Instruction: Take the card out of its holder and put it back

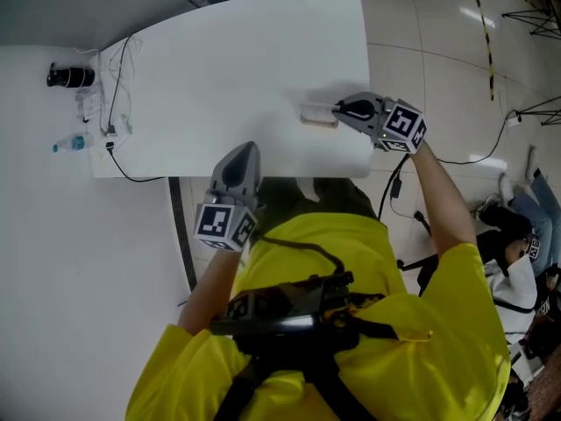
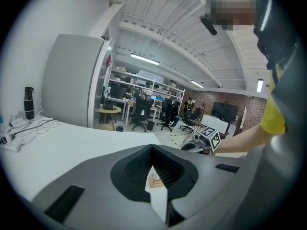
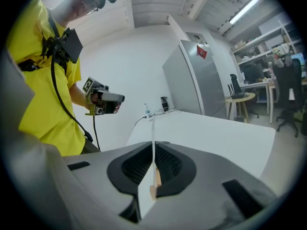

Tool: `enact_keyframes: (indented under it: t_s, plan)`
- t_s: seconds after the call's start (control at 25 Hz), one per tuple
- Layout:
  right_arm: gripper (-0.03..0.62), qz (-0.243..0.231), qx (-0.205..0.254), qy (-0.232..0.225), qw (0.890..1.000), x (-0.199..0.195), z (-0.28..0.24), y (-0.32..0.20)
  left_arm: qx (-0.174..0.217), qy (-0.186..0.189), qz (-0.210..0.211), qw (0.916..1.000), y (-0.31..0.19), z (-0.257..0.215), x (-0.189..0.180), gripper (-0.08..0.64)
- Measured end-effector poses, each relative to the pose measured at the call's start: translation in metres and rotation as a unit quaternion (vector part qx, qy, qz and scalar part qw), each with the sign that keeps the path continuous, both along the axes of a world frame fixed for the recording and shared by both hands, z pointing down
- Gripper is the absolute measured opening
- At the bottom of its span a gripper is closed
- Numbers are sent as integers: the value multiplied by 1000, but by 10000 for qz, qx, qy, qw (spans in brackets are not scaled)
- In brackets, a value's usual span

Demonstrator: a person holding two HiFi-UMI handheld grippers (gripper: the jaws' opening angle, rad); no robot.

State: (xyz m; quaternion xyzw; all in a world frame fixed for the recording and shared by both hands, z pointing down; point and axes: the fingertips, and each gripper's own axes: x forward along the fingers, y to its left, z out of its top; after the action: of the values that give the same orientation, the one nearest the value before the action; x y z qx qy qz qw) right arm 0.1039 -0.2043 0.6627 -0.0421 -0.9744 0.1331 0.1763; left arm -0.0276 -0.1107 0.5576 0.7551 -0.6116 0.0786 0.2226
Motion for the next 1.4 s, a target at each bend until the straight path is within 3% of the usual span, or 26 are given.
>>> enact_keyframes:
  t_s: [0.32,0.36,0.44,0.48,0.76,0.92,1.0,1.08,1.16,1.2,1.4]
  plan:
    - [22,179,-123,214,9995,3,36,9,-129,-46,-45,9999,6,9,-3,6]
    - [46,235,-179,241,9993,3,40,10,-157,-46,-37,9999,6,10,-4,6]
    - [209,457,-284,259,9982,4,44,7,-205,-47,-13,9998,6,13,-4,6]
    - [219,595,-302,234,9975,6,43,4,-213,-44,-8,9998,5,14,-4,6]
    - [219,1659,-163,-479,9848,35,-49,-16,40,44,55,10000,-15,3,-4,6]
    - [219,2594,244,-772,9624,53,-130,-25,303,40,259,9992,-31,-15,-3,6]
    - [196,3251,612,-737,9408,57,-167,-27,441,29,384,9983,-39,-30,-6,6]
    - [95,3879,860,-749,9146,60,-200,-23,561,70,493,9972,-43,-46,-10,6]
    - [86,4358,931,-807,8916,60,-228,-16,649,177,577,9961,-48,-61,-17,6]
    - [23,4537,946,-855,8820,59,-239,-13,695,229,622,9954,-51,-70,-20,6]
    - [6,4861,1052,-1068,8609,45,-271,3,1024,514,859,9897,-58,-112,-36,6]
